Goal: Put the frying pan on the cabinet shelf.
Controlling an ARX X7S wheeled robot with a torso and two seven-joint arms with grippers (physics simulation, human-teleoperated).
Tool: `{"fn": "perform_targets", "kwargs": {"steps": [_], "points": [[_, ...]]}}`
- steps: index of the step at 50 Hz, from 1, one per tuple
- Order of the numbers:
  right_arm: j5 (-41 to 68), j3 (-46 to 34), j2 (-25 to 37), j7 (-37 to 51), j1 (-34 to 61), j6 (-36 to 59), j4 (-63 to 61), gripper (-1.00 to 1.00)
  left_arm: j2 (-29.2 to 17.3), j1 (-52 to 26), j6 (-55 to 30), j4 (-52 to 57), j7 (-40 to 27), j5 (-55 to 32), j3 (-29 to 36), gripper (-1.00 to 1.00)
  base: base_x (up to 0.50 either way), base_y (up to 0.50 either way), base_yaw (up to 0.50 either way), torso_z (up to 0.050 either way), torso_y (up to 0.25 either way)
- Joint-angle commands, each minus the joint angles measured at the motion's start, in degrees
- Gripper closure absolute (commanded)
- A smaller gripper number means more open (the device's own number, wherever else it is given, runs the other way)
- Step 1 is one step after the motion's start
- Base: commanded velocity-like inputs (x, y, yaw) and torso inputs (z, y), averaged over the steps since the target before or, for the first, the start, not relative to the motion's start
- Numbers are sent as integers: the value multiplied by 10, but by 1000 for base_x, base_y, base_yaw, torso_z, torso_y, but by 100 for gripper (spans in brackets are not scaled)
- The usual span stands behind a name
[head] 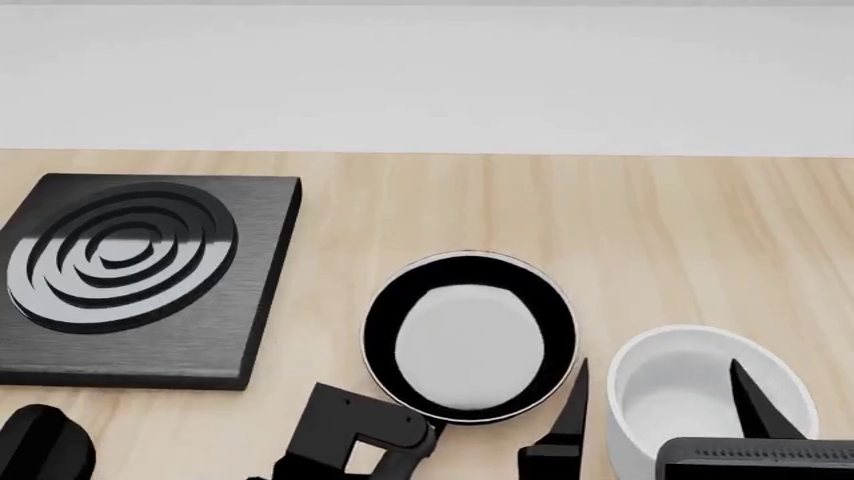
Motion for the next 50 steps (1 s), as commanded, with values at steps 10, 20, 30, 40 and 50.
{"fn": "perform_targets", "kwargs": {"steps": [10, 20, 30, 40, 50], "points": [[0, 17, -8, -9, -7, -5, -7, -100, -25, 0, -30, 128, -78, -60, -81, 100, 0, 0, 0, 0, 1], [1, 13, -8, -9, -9, -13, -1, -100, -55, -23, -88, 207, -145, -118, -127, 100, 0, 0, 0, 0, 2], [6, 11, -8, -4, -8, -3, -7, -100, -84, -34, -145, 258, -211, -209, -196, 100, 0, 0, 0, 0, 2], [10, 3, -8, -1, -3, 4, -8, -100, -125, -49, -179, 315, -275, -292, -260, 100, 0, 0, 0, 0, 2], [13, -1, -6, 2, 0, 8, -12, -100, -168, -87, -193, 308, -318, -343, -313, 100, 0, 0, 0, 0, 2]]}}
